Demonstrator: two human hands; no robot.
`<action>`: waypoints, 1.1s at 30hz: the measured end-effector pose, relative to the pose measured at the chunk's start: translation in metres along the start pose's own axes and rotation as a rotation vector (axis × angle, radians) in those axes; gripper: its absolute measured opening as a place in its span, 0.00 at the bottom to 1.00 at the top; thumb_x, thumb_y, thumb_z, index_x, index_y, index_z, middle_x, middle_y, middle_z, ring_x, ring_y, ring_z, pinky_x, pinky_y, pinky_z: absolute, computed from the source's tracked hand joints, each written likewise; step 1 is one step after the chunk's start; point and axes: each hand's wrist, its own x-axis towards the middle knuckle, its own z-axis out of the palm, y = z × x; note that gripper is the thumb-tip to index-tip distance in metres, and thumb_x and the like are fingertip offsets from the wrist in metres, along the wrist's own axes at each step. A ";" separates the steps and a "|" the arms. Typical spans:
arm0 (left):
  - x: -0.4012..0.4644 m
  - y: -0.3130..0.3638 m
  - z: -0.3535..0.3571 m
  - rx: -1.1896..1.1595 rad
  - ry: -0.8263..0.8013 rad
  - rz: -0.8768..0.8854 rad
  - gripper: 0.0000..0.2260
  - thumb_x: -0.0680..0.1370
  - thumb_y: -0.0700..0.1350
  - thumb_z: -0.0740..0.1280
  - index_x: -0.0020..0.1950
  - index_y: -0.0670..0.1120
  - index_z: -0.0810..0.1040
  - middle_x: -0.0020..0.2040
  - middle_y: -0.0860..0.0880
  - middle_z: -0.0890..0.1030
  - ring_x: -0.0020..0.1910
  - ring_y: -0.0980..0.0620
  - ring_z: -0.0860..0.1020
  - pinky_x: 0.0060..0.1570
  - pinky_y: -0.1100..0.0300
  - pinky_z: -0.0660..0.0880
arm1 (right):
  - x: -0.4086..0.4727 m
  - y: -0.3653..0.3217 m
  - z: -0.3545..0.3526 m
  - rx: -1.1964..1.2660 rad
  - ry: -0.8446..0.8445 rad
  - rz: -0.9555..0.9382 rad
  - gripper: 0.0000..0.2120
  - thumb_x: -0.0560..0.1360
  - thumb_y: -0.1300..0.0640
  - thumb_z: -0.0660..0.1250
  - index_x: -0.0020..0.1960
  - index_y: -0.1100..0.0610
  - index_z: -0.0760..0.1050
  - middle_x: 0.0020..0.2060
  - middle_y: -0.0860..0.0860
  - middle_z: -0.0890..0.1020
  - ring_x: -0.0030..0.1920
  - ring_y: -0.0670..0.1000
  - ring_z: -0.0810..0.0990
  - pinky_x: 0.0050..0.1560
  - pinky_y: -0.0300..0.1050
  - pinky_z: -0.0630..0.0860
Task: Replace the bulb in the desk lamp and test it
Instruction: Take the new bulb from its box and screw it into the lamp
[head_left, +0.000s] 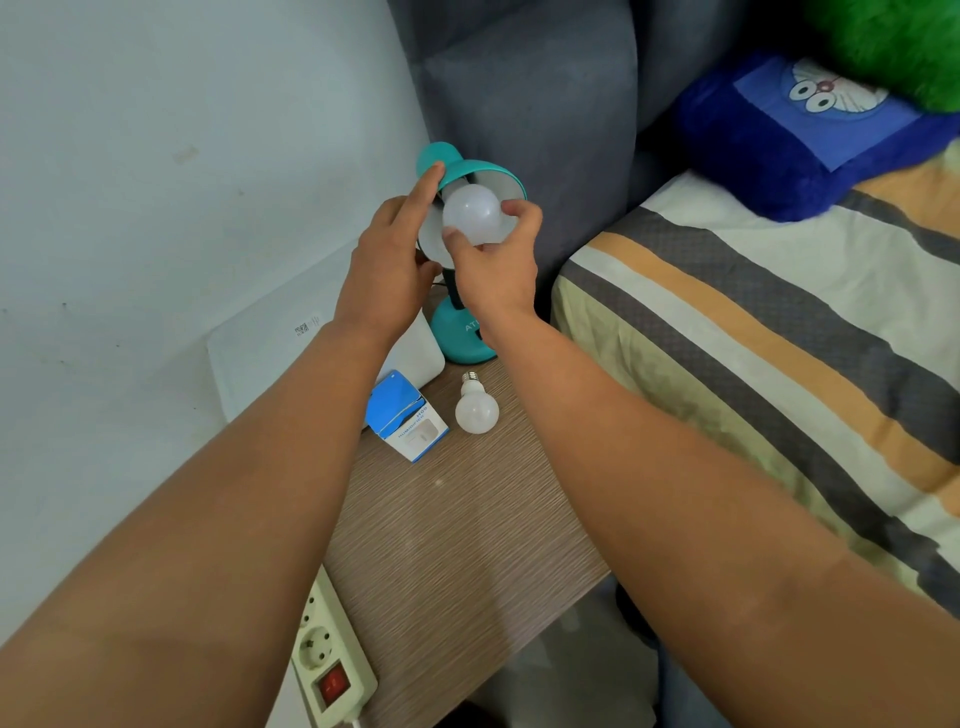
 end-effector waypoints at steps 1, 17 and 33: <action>0.000 0.000 0.000 0.002 -0.001 -0.002 0.37 0.78 0.38 0.70 0.80 0.56 0.55 0.68 0.44 0.73 0.62 0.48 0.76 0.62 0.51 0.77 | 0.001 0.001 0.000 0.000 0.003 -0.013 0.25 0.74 0.50 0.71 0.64 0.48 0.61 0.49 0.52 0.80 0.50 0.53 0.80 0.49 0.46 0.78; 0.000 -0.002 0.001 0.019 -0.001 -0.002 0.39 0.77 0.37 0.71 0.80 0.56 0.55 0.68 0.45 0.72 0.57 0.53 0.77 0.59 0.55 0.77 | 0.011 0.000 0.003 0.078 -0.056 0.337 0.35 0.78 0.32 0.50 0.56 0.61 0.79 0.48 0.57 0.84 0.44 0.53 0.83 0.42 0.47 0.82; 0.000 0.002 0.001 -0.007 -0.005 -0.010 0.38 0.77 0.38 0.71 0.80 0.57 0.55 0.68 0.44 0.73 0.63 0.48 0.75 0.61 0.50 0.77 | 0.000 0.015 -0.010 -0.108 0.065 -0.092 0.29 0.68 0.51 0.76 0.63 0.54 0.67 0.57 0.55 0.76 0.53 0.54 0.78 0.48 0.42 0.73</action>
